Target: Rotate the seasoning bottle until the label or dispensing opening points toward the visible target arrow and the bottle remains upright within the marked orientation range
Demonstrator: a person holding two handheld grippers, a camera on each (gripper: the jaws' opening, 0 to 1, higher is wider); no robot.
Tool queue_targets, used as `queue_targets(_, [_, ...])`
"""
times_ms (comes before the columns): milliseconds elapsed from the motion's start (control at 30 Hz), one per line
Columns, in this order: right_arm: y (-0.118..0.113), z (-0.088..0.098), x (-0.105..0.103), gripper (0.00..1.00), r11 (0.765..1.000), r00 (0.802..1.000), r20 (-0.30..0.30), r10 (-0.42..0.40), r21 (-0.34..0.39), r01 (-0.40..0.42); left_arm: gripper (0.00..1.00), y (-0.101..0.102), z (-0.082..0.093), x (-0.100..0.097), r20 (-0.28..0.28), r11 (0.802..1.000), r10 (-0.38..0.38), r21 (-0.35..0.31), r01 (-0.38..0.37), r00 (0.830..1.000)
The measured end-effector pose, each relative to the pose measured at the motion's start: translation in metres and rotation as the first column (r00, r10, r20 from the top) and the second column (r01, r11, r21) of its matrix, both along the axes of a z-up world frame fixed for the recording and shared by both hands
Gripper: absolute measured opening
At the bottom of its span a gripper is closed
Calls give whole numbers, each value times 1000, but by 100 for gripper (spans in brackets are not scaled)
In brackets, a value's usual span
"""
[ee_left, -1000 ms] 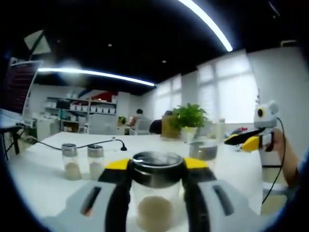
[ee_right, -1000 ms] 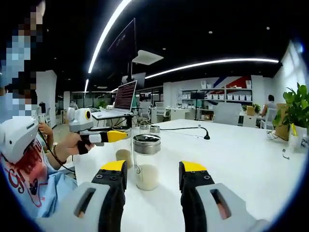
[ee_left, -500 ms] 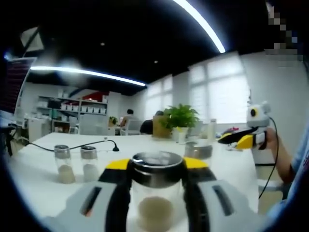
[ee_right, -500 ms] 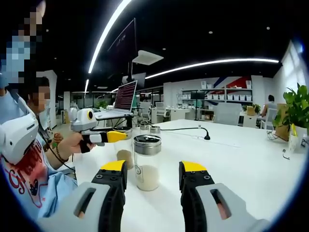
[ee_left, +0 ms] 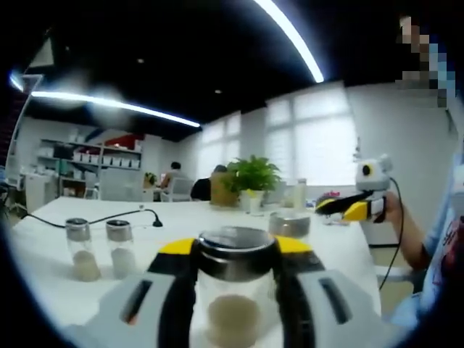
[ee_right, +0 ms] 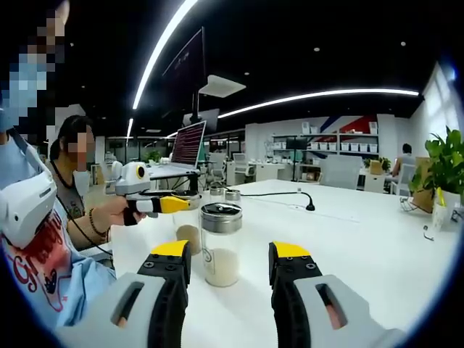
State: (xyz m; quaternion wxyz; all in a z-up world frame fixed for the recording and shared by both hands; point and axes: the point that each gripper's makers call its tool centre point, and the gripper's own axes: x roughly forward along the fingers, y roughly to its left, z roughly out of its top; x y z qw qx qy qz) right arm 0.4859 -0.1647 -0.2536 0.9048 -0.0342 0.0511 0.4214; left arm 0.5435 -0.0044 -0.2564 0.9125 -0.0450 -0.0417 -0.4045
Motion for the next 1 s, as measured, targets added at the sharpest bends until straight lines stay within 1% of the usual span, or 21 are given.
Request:
queue_targets(200, [-1,3,2,43,1000,1000,9,-8,9,8,42,0,0,1,2,999,-50,-3,50,999])
queue_targets(433, [1,3,1,44,1000,1000,11,3,12,-3,42,-2,-1,3,-8,994,-105,22,105,994])
queue_targets(567, [2,8,1,46,999,1000,30,10,31,-11,42,-2,-1,4,-19,988,-149,31,150,989])
queue_targets(667, [3,11,1,50,999,999,42,13,41,-15,42,-3,-2,4,-23,983,-178,34,179,984])
queue_targets(733, [2,12,2,54,999,999,46,9,44,-11,42,-5,-2,4,-23,980,-196,39,197,980])
queue_targets(800, [0,11,4,62,998,1000,22,-9,56,7,42,-6,-2,4,-24,975,-215,44,216,976])
queue_targets(833, [-1,11,5,64,998,1000,17,-8,60,7,42,-7,-2,4,-25,973,-225,45,226,974])
queue_targets(900, [-2,9,6,65,998,1000,3,-5,66,5,42,-8,-2,4,-24,970,-238,48,239,971])
queue_targets(967, [-5,12,7,66,996,1000,5,-11,92,10,42,-9,-2,3,-24,966,-253,53,254,967])
queue_targets(1000, [-6,13,8,69,995,1000,9,-15,97,14,42,-10,-2,3,-24,963,-261,55,262,965])
